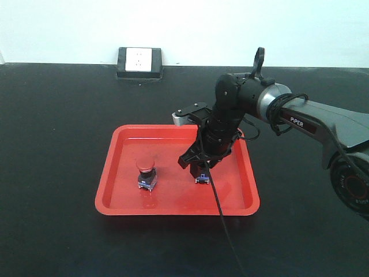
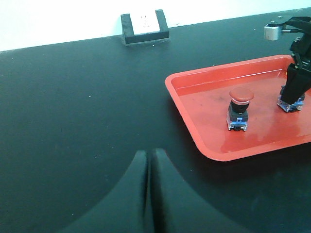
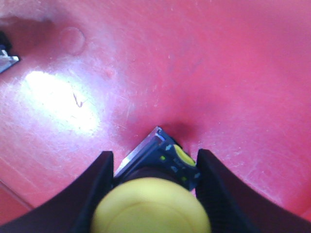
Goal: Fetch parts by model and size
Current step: 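Open the right gripper to release the yellow-capped button, then raise the right gripper and pull it back from the tray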
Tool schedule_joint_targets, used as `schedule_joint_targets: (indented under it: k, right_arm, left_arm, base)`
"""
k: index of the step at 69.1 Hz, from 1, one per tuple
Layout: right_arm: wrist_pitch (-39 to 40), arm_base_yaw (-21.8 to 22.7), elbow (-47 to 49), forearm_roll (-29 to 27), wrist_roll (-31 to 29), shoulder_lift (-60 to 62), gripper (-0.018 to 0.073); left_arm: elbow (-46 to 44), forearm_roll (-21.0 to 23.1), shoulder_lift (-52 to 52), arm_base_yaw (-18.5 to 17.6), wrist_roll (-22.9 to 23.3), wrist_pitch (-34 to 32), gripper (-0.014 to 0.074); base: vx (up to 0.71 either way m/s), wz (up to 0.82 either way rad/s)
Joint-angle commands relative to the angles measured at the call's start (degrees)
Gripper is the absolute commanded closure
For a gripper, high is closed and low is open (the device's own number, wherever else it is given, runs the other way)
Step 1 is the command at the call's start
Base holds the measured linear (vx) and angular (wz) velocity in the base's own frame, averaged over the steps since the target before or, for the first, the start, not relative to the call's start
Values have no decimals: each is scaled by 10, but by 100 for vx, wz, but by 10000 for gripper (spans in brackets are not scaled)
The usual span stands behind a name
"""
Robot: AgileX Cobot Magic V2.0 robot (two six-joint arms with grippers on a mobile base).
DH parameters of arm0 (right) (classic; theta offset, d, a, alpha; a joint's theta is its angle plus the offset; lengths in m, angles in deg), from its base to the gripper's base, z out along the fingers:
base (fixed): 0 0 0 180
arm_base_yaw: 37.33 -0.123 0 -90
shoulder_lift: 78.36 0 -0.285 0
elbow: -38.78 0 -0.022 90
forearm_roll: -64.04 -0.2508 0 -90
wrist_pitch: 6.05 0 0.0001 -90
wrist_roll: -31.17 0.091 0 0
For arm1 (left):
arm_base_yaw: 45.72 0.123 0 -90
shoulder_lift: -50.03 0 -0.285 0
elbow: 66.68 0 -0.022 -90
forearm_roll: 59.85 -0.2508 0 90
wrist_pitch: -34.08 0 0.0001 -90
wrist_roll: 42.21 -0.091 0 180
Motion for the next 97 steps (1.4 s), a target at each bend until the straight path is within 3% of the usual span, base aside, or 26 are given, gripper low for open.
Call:
schedule_joint_targets:
  k: [1, 13, 22, 56, 72, 97]
  right_arm:
    - [-4, 2, 14, -1, -2, 27, 211]
    - [-3, 2, 14, -2, 13, 27, -71]
    - [-9, 2, 14, -2, 13, 27, -153]
    - [-10, 2, 14, 0, 18, 55, -8]
    - [-3, 2, 14, 9, 34, 94, 18]
    - [40, 2, 11, 63, 116, 173, 52]
  left_arm:
    - [-12, 0, 7, 1, 1, -36, 603]
    - [-12, -1, 7, 1, 1, -36, 603]
    - [-12, -1, 7, 1, 1, -36, 603]
    - [-12, -2, 7, 1, 1, -36, 603]
    - [-12, -2, 7, 1, 1, -37, 603]
    - [-12, -2, 7, 1, 1, -37, 603]
  base:
    - [0, 0]
    - [0, 0]
    - [0, 0]
    - [0, 0]
    - [0, 0]
    - [0, 0]
